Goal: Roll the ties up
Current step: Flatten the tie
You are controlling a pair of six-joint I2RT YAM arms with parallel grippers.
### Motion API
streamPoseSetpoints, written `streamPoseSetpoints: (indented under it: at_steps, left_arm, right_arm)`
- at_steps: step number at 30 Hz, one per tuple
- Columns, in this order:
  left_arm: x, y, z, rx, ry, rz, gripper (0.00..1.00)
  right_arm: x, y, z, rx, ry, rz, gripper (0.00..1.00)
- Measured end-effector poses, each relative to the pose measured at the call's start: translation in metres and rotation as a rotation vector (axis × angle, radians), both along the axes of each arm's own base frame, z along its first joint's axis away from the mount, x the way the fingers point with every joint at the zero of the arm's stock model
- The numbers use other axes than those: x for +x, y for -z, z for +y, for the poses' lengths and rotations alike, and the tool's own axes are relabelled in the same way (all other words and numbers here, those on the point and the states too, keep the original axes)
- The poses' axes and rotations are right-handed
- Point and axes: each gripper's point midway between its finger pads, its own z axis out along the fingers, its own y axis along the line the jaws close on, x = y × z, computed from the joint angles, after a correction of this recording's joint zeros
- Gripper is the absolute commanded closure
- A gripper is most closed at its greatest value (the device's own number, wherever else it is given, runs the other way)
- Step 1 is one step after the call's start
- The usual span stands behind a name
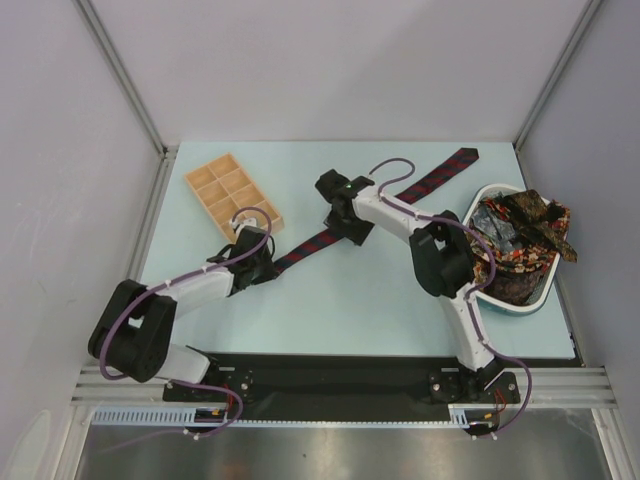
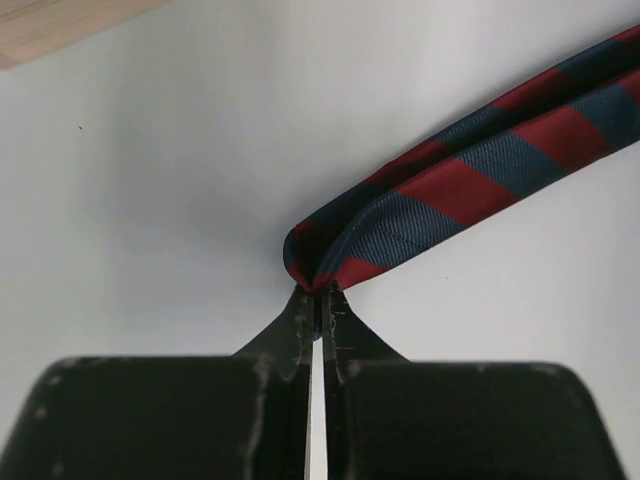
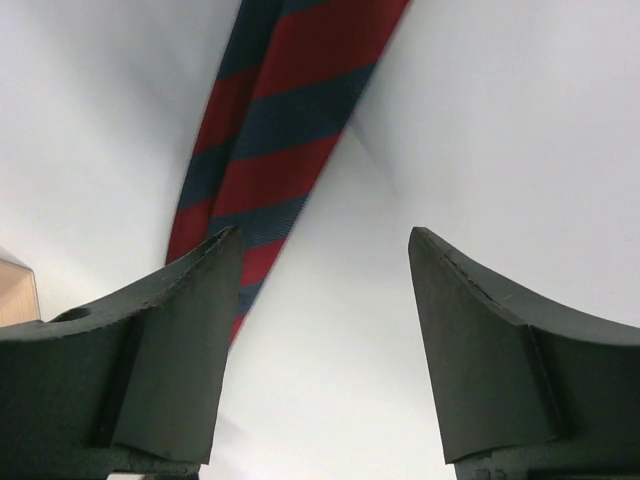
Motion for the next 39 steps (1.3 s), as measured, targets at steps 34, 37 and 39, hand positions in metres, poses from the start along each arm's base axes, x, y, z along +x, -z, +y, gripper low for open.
streamPoseSetpoints:
  at_steps: [34, 37, 39]
  left_arm:
    - [-0.145, -0.028, -0.103, -0.396, 0.252, 0.086, 1.00]
    - [-0.146, -0.025, -0.101, -0.393, 0.244, 0.090, 1.00]
    - [-0.145, -0.025, -0.100, -0.390, 0.238, 0.088, 1.00]
  right_arm:
    - [0.040, -0.022, -0.189, 0.014, -0.061, -0.174, 0.19]
    - [0.058, -0.014, -0.190, 0.003, -0.052, -0.163, 0.18]
    - [0.068, -0.010, -0.189, -0.005, -0.051, -0.161, 0.18]
